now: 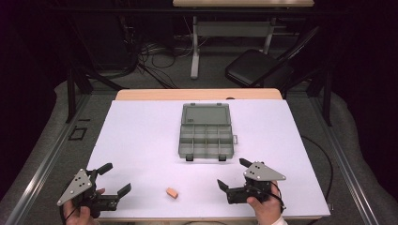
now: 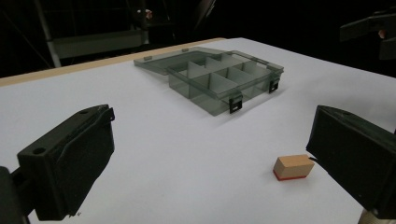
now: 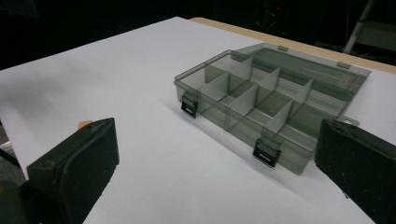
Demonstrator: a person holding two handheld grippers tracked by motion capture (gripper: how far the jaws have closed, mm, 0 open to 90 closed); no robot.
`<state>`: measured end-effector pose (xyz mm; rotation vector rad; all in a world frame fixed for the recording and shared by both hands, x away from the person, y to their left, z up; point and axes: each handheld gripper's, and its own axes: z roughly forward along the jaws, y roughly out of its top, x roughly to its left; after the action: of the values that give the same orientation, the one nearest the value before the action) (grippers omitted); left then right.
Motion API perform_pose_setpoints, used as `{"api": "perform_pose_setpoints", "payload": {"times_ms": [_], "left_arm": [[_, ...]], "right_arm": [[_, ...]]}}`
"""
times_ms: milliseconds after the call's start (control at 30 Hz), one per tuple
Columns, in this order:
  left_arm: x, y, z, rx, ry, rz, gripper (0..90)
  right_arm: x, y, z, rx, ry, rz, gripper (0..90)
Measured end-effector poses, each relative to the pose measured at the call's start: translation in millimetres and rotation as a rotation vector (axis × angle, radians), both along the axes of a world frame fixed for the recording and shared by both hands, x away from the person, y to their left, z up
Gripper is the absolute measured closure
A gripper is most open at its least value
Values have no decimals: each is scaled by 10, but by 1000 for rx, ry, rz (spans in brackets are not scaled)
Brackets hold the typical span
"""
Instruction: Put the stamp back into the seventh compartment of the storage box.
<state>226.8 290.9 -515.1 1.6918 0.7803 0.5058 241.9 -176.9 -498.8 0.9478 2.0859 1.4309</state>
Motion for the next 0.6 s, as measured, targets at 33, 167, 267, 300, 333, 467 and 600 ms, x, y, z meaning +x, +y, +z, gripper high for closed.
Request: {"api": "perform_pose_setpoints", "payload": {"times_ms": [33, 167, 267, 300, 333, 467, 600], "left_arm": [[-2, 8, 1, 2, -1, 2, 7], [-3, 27, -13, -12, 9, 2, 5], [3, 20, -32, -9, 10, 5, 5], [4, 17, -37, -7, 10, 4, 5], [8, 15, -41, -1, 8, 4, 5], [11, 10, -46, 5, 12, 3, 5], [14, 22, -32, 9, 23, 21, 4]], "right_arm": [[0, 29, 1, -9, 3, 6, 0], [17, 112, -10, -21, 11, 29, 0], [30, 192, -6, -24, 20, 48, 0], [32, 219, -4, -21, 20, 55, 0], [30, 274, 1, -23, 23, 71, 0], [29, 371, -7, -40, 14, 77, 2], [38, 437, -24, -56, 20, 88, 2]]}}
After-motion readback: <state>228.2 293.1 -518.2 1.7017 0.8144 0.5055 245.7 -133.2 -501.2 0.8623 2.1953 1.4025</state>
